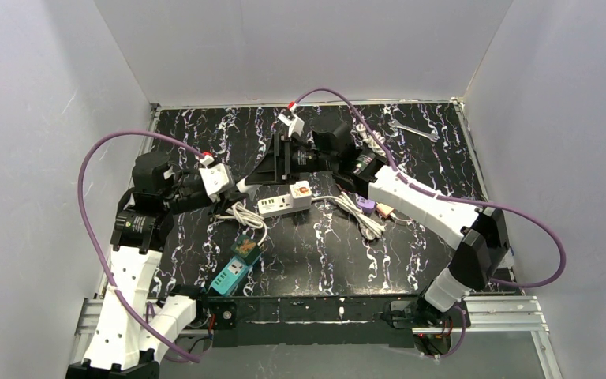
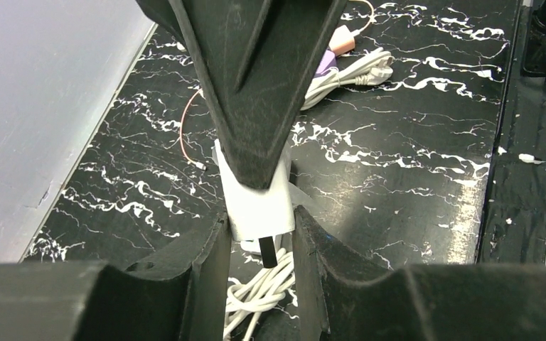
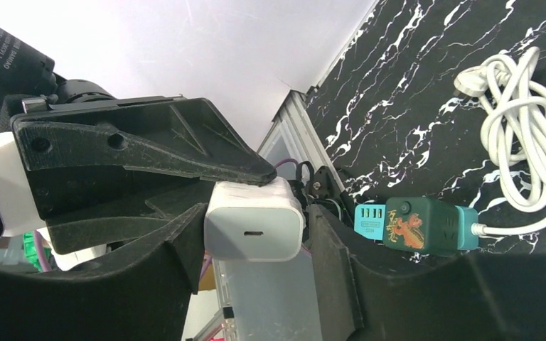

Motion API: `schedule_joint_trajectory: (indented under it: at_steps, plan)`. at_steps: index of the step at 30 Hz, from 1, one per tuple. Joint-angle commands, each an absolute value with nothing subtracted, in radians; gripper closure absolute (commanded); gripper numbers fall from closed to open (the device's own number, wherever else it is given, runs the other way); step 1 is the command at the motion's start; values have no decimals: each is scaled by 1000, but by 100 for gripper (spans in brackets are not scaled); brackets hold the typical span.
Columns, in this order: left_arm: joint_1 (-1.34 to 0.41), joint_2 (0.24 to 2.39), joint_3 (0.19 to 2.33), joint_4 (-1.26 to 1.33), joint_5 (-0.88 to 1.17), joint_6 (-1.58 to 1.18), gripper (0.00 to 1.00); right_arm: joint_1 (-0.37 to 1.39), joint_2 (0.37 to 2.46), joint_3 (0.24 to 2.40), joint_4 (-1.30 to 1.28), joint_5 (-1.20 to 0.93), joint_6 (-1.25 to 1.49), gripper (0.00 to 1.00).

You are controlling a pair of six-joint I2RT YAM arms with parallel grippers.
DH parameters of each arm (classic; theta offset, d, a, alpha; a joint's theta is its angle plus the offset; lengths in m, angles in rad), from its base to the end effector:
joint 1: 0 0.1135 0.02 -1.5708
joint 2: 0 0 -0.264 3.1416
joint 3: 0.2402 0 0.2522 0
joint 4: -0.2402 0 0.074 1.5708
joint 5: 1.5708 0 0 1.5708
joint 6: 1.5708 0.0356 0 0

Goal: Insert the plug

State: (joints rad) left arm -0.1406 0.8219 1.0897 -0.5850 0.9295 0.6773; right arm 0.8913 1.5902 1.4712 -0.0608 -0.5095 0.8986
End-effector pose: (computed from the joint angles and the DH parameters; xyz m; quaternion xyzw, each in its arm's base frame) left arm 0.1457 -0.0494 0.3998 0.5291 0.5598 -0.2110 0.6018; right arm 0.2246 0.3056 0.3892 -0.1588 0.7435 0.6048 0.2370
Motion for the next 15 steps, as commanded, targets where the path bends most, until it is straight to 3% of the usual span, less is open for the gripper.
schedule_joint_trajectory:
  at_steps: [1,4,5,7,11,15]
  plan:
    - [-144,813,1109,-584,963,696,100,910,1607,1511,-9,-541,914,45]
    - [-144,820,1106,-585,963,691,97,909,1598,1504,-13,-522,901,58]
    - [-144,824,1106,-585,961,685,79,906,1595,1503,-22,-514,895,62]
    - [-145,829,1103,-584,957,680,59,894,1591,1503,-43,-503,876,68]
    - [-146,844,1103,-584,937,672,4,839,1569,1491,-107,-486,829,74]
    - [-148,885,1120,-584,893,626,2,754,1529,1477,-213,-454,744,77]
